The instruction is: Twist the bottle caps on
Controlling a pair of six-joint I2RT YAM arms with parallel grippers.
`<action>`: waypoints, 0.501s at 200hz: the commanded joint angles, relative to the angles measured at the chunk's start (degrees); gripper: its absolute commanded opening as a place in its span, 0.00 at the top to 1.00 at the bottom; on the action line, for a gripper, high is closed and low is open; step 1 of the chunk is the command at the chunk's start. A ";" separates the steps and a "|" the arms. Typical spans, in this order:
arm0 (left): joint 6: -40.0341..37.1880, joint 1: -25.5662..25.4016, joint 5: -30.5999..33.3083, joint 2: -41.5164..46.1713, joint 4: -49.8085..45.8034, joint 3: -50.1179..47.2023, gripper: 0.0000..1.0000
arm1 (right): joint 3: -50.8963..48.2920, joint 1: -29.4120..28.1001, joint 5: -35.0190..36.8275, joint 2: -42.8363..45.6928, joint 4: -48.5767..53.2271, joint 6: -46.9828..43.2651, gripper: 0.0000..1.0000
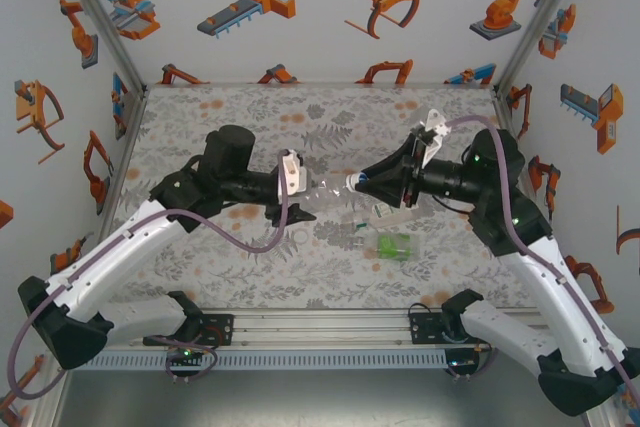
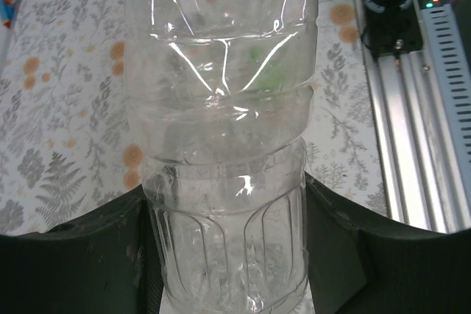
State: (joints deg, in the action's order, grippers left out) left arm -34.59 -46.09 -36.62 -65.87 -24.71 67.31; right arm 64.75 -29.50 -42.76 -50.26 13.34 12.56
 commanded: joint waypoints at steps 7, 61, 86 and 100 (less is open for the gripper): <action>2.20 -0.28 6.61 0.34 8.52 -0.43 1.00 | 0.33 -0.21 22.70 0.07 1.19 30.41 1.00; 1.49 -0.91 15.02 -1.61 8.62 -0.20 1.00 | 11.26 -0.21 23.92 -8.89 26.51 59.23 1.00; -0.33 -1.02 15.03 -1.88 6.39 -0.16 1.00 | 11.19 -0.30 21.75 -10.14 27.82 66.29 1.00; -1.21 -1.02 14.66 -2.16 4.46 0.17 1.00 | 11.23 -0.30 21.77 -10.34 26.46 67.22 1.00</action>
State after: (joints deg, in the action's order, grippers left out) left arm -33.98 -46.89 -23.22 -67.77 -21.10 66.94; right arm 74.78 -29.52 -19.35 -60.34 34.68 69.23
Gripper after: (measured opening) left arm 0.585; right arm 0.325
